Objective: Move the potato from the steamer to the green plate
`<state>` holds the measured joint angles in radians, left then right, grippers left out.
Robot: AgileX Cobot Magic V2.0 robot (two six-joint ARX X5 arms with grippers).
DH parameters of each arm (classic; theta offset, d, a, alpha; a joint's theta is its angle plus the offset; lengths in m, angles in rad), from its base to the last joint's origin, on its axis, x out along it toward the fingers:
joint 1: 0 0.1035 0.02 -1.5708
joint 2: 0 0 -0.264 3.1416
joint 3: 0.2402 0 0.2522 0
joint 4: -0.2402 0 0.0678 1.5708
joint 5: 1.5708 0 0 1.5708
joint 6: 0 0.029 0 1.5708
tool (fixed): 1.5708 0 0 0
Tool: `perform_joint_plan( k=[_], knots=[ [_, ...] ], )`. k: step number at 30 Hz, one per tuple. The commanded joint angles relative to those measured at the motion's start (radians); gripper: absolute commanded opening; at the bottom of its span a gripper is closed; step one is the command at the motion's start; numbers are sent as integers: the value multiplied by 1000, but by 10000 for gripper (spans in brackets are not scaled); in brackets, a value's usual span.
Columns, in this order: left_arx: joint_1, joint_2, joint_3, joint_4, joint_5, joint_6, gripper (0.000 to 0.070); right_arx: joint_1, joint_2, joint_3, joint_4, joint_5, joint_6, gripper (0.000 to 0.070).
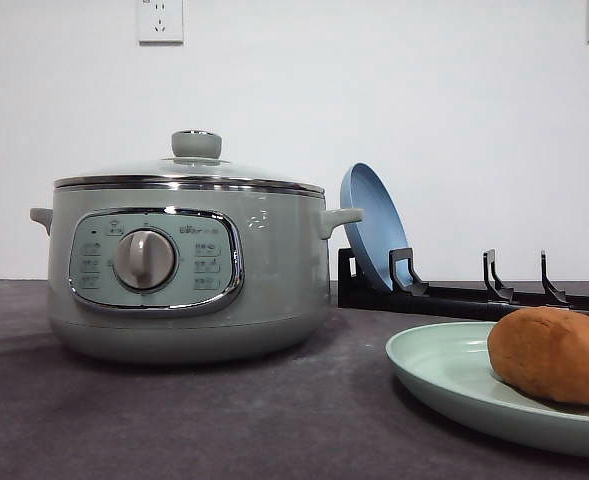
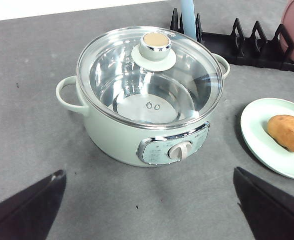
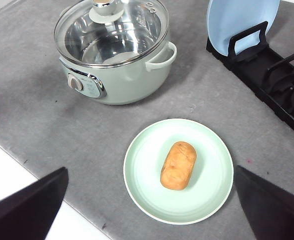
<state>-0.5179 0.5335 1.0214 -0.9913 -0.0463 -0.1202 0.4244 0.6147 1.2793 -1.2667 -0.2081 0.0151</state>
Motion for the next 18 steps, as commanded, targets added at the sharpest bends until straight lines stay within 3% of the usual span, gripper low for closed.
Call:
perform_joint_plan(
  k=[1, 2, 3, 4, 5, 6, 7, 8, 10, 18],
  knots=[
    [-6, 1, 9, 12, 6, -6, 700, 4, 3, 9, 9, -2, 1, 687],
    [-6, 1, 9, 12, 6, -6, 699, 4, 3, 9, 9, -2, 2, 685],
    [-6, 1, 9, 12, 6, -6, 653, 4, 3, 9, 8, -2, 3, 670],
    [-6, 1, 9, 12, 6, -6, 542, 4, 3, 9, 8, -2, 4, 597],
    [-6, 1, 9, 11, 6, -6, 382, 4, 3, 9, 8, -3, 4, 480],
    [-6, 1, 9, 9, 6, -5, 109, 4, 3, 9, 5, -3, 3, 217],
    [-6, 1, 9, 8, 6, -6, 12, 4, 3, 9, 4, -3, 3, 75],
    [-6, 1, 9, 9, 6, -7, 31, 4, 3, 9, 4, -2, 3, 13],
    [-6, 1, 9, 8, 6, -7, 0, 4, 3, 9, 4, -2, 5, 19],
    [-6, 1, 10, 7, 6, -8, 0, 4, 3, 9, 5, -1, 14, 19]
  ],
)
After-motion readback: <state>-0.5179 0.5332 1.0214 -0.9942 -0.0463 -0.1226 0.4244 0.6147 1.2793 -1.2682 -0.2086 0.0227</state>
